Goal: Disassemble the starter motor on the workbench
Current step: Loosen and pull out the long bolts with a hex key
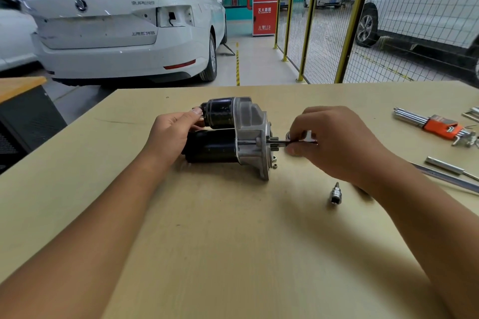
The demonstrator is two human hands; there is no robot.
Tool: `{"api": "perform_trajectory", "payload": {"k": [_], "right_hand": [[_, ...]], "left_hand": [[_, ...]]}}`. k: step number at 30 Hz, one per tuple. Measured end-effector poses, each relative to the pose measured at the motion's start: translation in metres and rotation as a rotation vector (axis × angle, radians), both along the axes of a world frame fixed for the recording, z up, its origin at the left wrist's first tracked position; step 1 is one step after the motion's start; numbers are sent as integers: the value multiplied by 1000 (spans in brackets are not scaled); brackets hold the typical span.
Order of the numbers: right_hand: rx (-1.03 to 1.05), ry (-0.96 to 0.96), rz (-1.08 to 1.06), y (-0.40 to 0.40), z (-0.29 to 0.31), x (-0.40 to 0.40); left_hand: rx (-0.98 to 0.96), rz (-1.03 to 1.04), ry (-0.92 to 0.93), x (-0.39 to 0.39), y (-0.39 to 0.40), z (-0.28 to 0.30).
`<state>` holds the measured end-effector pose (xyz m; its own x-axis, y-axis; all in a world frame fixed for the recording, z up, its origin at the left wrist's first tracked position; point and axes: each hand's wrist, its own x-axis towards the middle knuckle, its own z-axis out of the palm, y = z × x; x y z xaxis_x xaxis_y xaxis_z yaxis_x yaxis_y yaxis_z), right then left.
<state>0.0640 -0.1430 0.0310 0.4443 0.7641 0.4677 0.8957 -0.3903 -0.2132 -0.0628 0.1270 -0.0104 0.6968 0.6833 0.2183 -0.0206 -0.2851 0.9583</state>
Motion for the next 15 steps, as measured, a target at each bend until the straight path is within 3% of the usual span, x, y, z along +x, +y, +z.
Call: {"api": "perform_trajectory", "payload": {"k": [9,15], "right_hand": [[-16,112,48,2,-5,5],[3,77,33,4,-8,4]], "left_hand": [[-7,-2,6,0,0,1],[19,-23,17,-2,0,0]]}}
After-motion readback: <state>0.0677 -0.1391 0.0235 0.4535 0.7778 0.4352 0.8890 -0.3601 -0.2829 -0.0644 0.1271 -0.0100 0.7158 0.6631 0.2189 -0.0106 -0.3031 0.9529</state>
